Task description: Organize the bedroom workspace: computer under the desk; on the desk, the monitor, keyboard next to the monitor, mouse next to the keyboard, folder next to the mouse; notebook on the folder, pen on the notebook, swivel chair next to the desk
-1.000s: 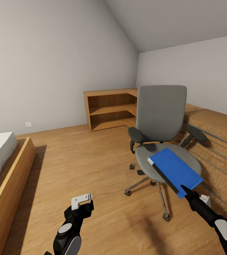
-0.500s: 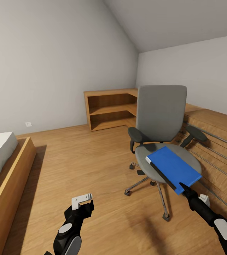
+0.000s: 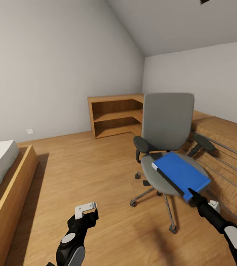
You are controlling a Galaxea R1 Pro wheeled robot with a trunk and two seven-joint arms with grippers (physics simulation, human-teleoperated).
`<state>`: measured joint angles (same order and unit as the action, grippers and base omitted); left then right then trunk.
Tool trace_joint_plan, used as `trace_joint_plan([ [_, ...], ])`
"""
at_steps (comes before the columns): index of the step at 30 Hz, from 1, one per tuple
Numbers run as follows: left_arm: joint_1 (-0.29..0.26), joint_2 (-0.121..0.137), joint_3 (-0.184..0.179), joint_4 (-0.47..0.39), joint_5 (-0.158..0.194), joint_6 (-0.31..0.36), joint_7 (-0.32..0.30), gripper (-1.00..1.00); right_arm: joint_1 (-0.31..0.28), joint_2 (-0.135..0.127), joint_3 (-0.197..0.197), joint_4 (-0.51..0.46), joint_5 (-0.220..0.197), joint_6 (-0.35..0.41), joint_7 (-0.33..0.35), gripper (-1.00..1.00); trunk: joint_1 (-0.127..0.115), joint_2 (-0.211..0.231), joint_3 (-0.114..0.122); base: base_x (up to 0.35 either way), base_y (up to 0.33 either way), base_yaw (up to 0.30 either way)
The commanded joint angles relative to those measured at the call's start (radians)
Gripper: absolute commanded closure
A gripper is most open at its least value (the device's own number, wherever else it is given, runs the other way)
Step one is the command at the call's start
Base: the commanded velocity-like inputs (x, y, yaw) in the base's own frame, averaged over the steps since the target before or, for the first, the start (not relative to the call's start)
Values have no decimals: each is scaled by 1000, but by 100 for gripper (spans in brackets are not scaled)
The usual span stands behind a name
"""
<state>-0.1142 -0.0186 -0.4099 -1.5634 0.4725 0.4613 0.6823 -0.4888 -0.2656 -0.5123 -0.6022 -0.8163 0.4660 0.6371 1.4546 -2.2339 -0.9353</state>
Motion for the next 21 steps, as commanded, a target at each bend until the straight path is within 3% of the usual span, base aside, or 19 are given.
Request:
trace_joint_plan([
  [1, -1, 0, -1, -1, 7, 3, 8, -100, -1, 0, -3, -9, -3, 7, 1, 100, -4, 7, 2, -39, -9, 0],
  [11, -1, -1, -4, -1, 6, 5, 9, -100, 0, -4, -4, -50, -2, 8, 5, 100, -42, 77, 34, -201, -162, 0],
  [21, -1, 0, -6, -1, 7, 5, 9, -100, 21, 7, -5, -288, 2, 10, 0, 100, -81, 147, 65, -164, -158, 0],
])
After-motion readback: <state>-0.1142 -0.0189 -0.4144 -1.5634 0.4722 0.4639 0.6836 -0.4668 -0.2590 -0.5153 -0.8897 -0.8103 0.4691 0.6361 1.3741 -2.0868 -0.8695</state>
